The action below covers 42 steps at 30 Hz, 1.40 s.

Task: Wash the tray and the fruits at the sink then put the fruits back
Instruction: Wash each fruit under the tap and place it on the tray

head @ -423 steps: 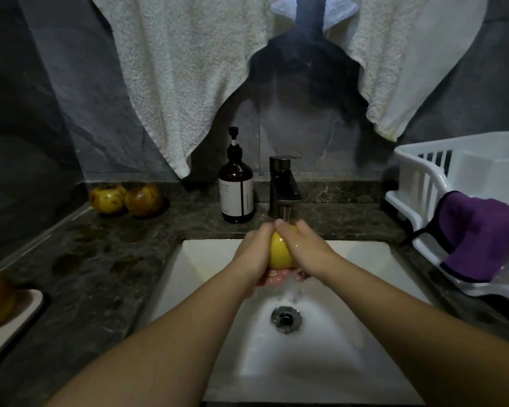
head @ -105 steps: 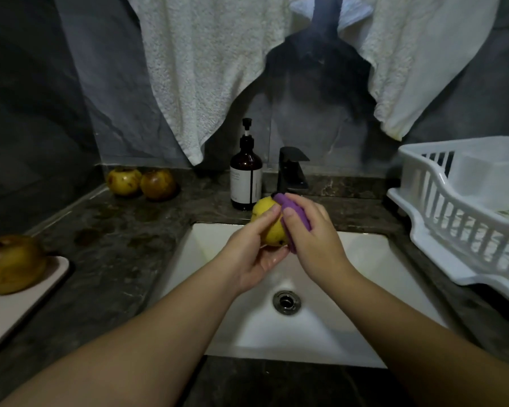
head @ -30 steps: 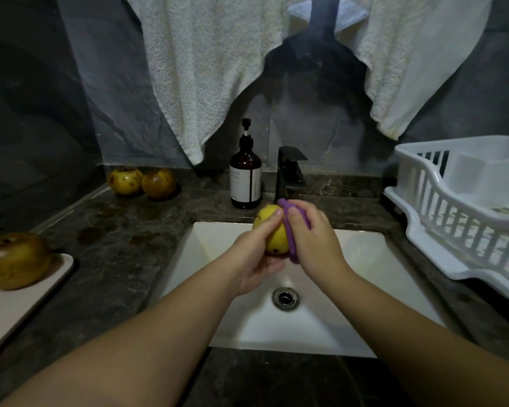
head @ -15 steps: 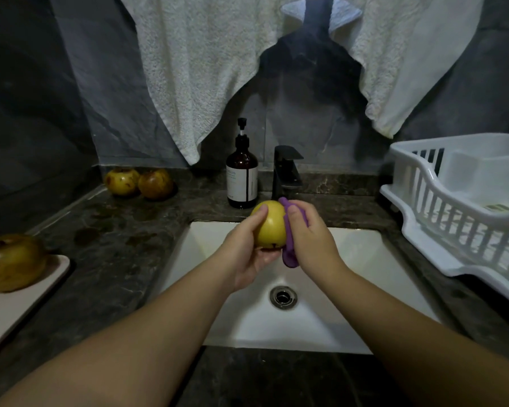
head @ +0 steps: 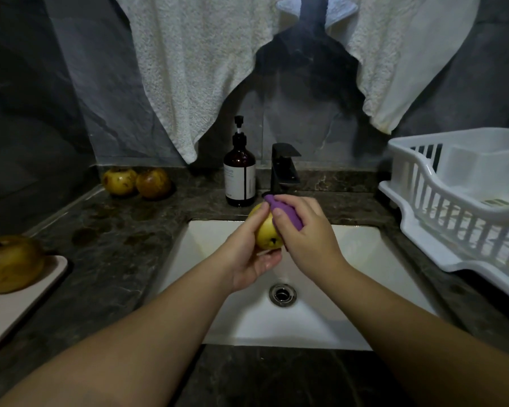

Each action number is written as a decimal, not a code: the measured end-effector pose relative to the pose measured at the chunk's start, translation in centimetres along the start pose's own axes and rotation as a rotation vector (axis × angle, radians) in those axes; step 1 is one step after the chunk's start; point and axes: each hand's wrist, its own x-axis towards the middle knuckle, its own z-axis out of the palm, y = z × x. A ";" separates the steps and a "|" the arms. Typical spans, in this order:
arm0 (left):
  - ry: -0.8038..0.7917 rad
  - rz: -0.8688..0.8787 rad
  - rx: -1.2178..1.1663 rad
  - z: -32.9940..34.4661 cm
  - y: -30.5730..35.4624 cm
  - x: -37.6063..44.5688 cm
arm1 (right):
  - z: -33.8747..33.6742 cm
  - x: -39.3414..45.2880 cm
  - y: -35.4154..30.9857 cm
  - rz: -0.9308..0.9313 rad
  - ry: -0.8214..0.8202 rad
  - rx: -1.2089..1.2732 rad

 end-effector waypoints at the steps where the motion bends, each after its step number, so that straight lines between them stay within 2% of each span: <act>1: -0.003 0.030 -0.091 0.1 0.2 -0.1 | 0.0 0.1 0.2 0.035 -0.006 0.009; 3: 0.015 0.086 -0.253 0.1 0.7 0.1 | 0.0 0.3 0.6 0.130 -0.030 0.025; 6: 0.043 0.118 -0.355 -0.3 1.4 0.3 | 0.2 0.5 0.9 0.202 -0.068 0.034; 12: 0.030 0.086 -0.359 -0.3 1.2 0.4 | 0.6 -0.3 -0.5 0.058 0.001 0.053; 17: 0.010 0.064 -0.399 -0.5 1.4 0.4 | 0.6 -1.0 -0.5 -0.109 -0.079 -0.047; 23: 0.013 0.034 -0.391 -0.2 1.0 0.4 | 0.6 -0.4 -0.7 0.005 -0.022 -0.032; 28: 0.007 0.026 -0.404 -0.5 1.3 0.2 | 0.6 -0.7 -0.7 -0.121 -0.058 -0.066; 32: -0.001 0.039 -0.446 -0.2 1.3 0.3 | 0.5 -0.1 -0.9 0.040 -0.026 0.001; 34: -0.008 0.031 -0.429 -0.2 1.1 0.3 | 0.9 -0.1 -1.2 0.015 -0.028 -0.001; 38: 0.011 0.011 -0.395 -0.7 1.3 0.1 | 0.8 -0.5 -0.8 -0.131 -0.134 -0.096; 40: 0.089 0.067 -0.365 -0.9 1.7 0.2 | 0.1 0.0 -0.4 -0.047 -0.115 -0.095; 42: 0.221 0.155 -0.131 -1.3 1.9 0.4 | -0.9 0.7 0.1 0.082 -0.082 -0.066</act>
